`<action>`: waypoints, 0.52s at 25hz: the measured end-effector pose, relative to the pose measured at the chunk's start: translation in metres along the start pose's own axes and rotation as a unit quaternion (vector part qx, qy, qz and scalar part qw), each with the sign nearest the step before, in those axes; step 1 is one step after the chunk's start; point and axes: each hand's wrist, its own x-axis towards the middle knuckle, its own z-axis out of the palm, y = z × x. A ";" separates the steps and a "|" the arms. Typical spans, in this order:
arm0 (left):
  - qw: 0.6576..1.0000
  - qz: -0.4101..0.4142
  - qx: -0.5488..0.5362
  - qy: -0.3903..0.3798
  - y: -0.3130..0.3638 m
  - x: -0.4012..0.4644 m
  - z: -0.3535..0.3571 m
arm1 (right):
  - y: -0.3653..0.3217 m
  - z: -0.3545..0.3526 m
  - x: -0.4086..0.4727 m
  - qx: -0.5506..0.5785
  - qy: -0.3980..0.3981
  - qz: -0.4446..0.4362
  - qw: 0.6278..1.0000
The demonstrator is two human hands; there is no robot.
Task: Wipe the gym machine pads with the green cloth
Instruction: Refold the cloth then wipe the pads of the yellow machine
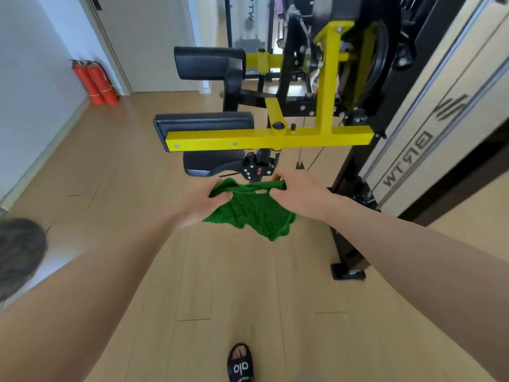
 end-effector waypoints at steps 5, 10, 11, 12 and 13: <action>0.998 -0.039 -0.032 0.048 -0.033 0.103 -0.081 | -0.030 -0.021 0.128 0.138 0.056 0.035 0.988; 0.985 -0.065 0.043 0.152 -0.048 0.204 -0.131 | -0.038 -0.032 0.249 0.284 0.082 0.038 0.954; 0.981 -0.071 0.049 0.172 -0.051 0.226 -0.139 | -0.038 -0.034 0.274 0.310 0.096 0.033 0.945; 0.978 -0.082 0.047 0.185 -0.059 0.254 -0.150 | -0.039 -0.037 0.306 0.323 0.109 0.032 0.940; 0.979 -0.095 0.030 0.180 -0.067 0.275 -0.158 | -0.038 -0.039 0.330 0.316 0.124 0.033 0.940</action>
